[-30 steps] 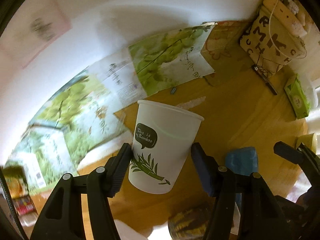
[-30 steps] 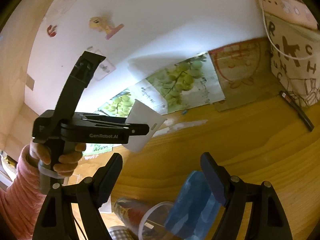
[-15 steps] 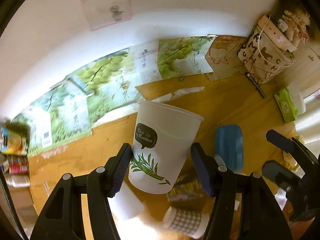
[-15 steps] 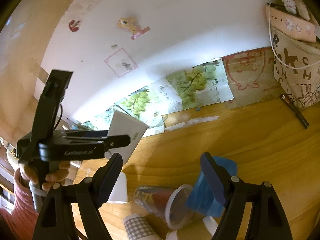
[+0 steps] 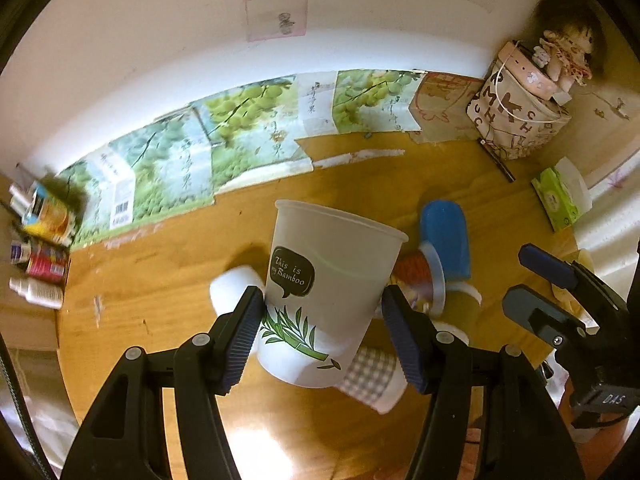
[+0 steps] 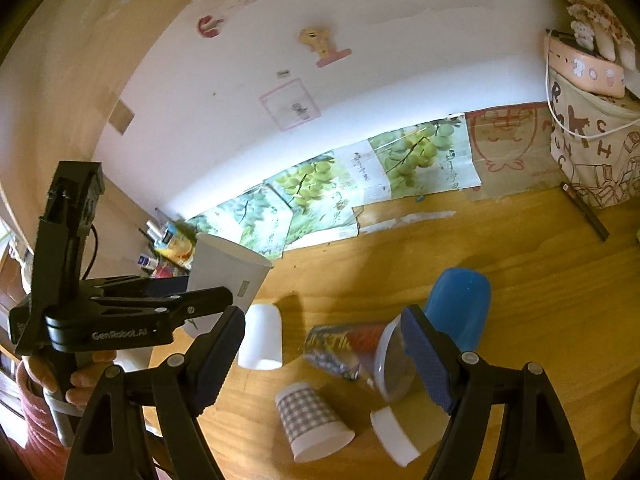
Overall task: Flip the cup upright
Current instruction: 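Lift the panda-print cup with the left gripper and rotate it upright, then carry the upright cup with the left gripper toward the right gripper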
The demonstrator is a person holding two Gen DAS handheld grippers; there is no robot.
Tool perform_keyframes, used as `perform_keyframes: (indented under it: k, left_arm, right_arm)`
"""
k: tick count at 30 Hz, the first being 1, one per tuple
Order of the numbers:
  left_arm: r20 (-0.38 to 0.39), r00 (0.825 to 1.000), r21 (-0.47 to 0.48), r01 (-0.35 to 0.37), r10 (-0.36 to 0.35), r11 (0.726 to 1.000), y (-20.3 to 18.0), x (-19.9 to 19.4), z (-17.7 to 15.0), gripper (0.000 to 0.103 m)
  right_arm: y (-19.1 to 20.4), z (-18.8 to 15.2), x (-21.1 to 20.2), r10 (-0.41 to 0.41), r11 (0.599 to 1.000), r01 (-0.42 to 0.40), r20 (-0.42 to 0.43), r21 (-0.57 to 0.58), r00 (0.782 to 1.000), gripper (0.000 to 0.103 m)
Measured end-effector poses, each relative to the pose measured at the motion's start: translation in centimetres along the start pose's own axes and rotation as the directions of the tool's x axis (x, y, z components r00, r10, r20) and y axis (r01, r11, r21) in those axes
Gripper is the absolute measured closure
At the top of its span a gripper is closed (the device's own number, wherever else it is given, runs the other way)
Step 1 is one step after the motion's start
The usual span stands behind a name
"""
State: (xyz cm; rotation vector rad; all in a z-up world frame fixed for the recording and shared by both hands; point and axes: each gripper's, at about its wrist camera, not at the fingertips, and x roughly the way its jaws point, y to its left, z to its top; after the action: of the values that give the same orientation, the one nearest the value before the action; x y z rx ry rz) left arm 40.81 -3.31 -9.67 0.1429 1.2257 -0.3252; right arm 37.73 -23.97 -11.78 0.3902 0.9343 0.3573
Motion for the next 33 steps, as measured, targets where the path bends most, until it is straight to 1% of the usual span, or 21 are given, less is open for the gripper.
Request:
perform_keyframes:
  k: [6, 11, 18, 26, 29, 33]
  left_arm:
    - [-0.009, 1.0, -0.025, -0.004, 0.004, 1.0, 0.4, -1.4, -3.9, 0.037]
    - [-0.038, 0.999, -0.049, -0.022, 0.02, 0.999, 0.8, -1.9, -7.7, 0.037]
    - [-0.066, 0.998, -0.08, -0.028, 0.023, 0.996, 0.8, -1.9, -12.6, 0.037]
    - [-0.123, 0.992, -0.155, -0.014, -0.006, 0.988, 1.1, 0.0, -17.2, 0.037]
    - [-0.129, 0.991, -0.19, -0.002, -0.023, 0.982, 1.2, 0.8, -18.2, 0.037]
    - [-0.133, 0.989, -0.249, 0.035, -0.07, 0.968, 1.5, 2.2, -19.3, 0.037]
  right_arm:
    - [1.5, -2.5, -1.3, 0.007, 1.0, -0.007, -0.002, -0.014, 1.0, 0.022]
    - [2.8, -5.0, -2.0, -0.001, 1.0, 0.0, -0.026, -0.023, 1.0, 0.022]
    - [4.3, -8.7, -2.7, 0.007, 0.999, -0.009, -0.065, -0.038, 0.998, 0.022]
    - [4.8, -12.6, -2.9, 0.009, 0.999, -0.013, -0.118, -0.038, 0.993, 0.022]
    - [4.8, -13.7, -2.6, 0.009, 1.0, -0.012, -0.147, -0.025, 0.989, 0.022]
    - [4.6, -14.7, -2.1, 0.019, 1.0, -0.02, -0.184, -0.007, 0.983, 0.022]
